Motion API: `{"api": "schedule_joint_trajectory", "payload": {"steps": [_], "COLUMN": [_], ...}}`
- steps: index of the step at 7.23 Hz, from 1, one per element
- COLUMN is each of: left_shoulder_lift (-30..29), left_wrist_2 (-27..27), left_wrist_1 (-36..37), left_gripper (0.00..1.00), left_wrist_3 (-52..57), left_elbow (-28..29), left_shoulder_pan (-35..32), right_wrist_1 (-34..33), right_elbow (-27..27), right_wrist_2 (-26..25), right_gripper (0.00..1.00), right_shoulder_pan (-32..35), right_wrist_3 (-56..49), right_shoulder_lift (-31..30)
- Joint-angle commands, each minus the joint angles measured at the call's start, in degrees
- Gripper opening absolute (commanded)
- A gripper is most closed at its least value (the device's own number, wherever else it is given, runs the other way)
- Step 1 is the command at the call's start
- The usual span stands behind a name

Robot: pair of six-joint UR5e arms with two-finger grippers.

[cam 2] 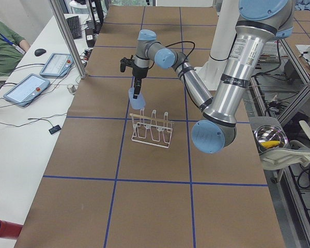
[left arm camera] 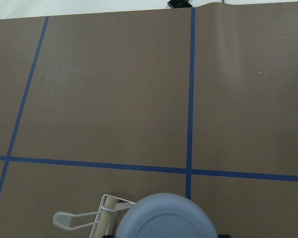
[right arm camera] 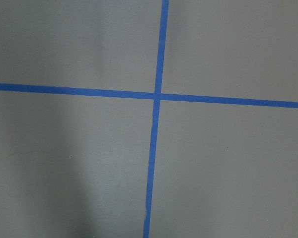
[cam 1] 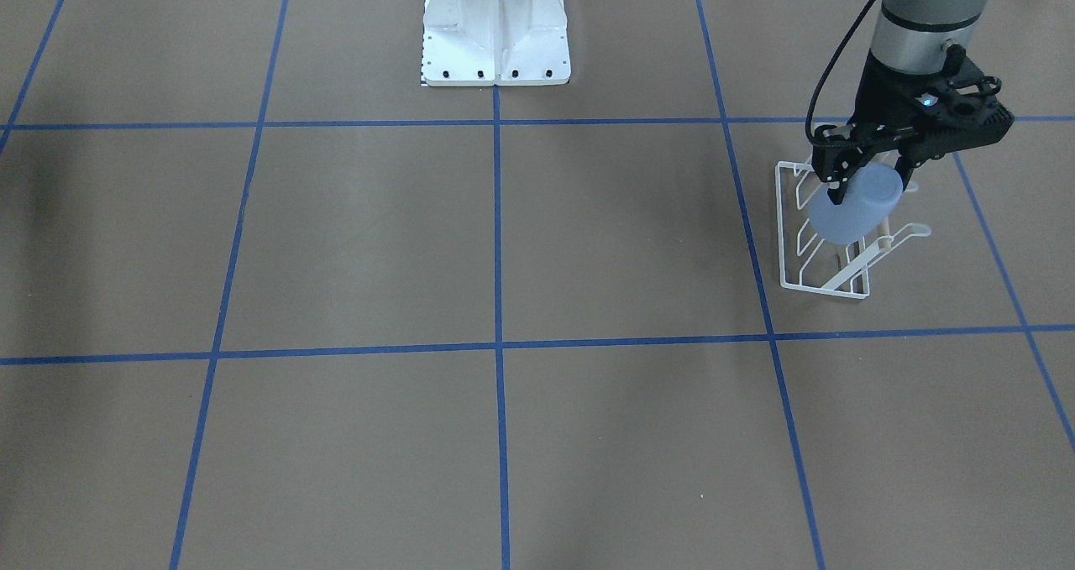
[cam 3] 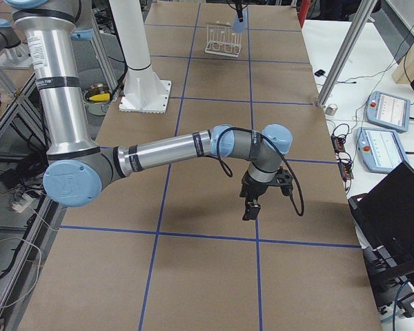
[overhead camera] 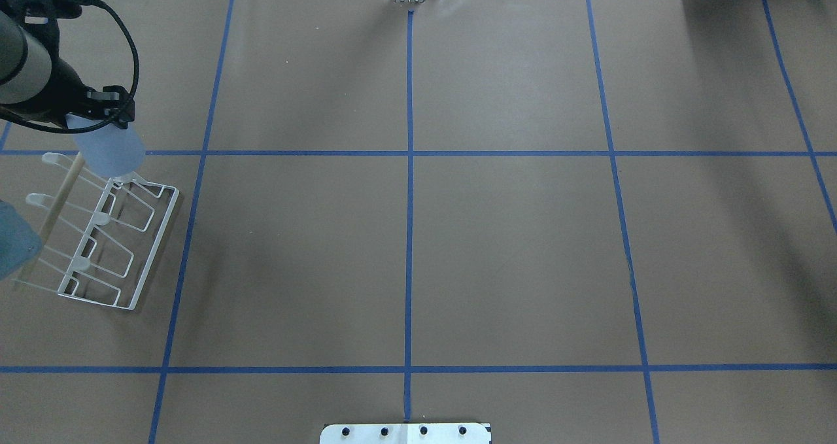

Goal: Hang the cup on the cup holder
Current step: 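Lower the cup with the left gripper onto a rack peg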

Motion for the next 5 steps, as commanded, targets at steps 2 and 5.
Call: {"api": "schedule_joint_trajectory", "payload": {"steps": [2, 5], "left_shoulder_lift": [0.0, 0.0], "left_wrist_2": [-0.7, -1.6], "left_wrist_1": [0.0, -0.2], "left_gripper": [0.0, 0.0], "left_wrist_3": [0.0, 0.0], "left_elbow": [1.3, 3.1], "left_shoulder_pan": [0.2, 0.7], "right_wrist_1": [0.0, 0.0], "right_elbow": [-0.3, -0.2], "right_wrist_2": [0.4, 0.4], "right_gripper": [1.0, 1.0], "right_shoulder_pan": [0.0, 0.0], "right_wrist_3": [0.0, 0.0], "right_shoulder_lift": [0.1, 0.1]}}
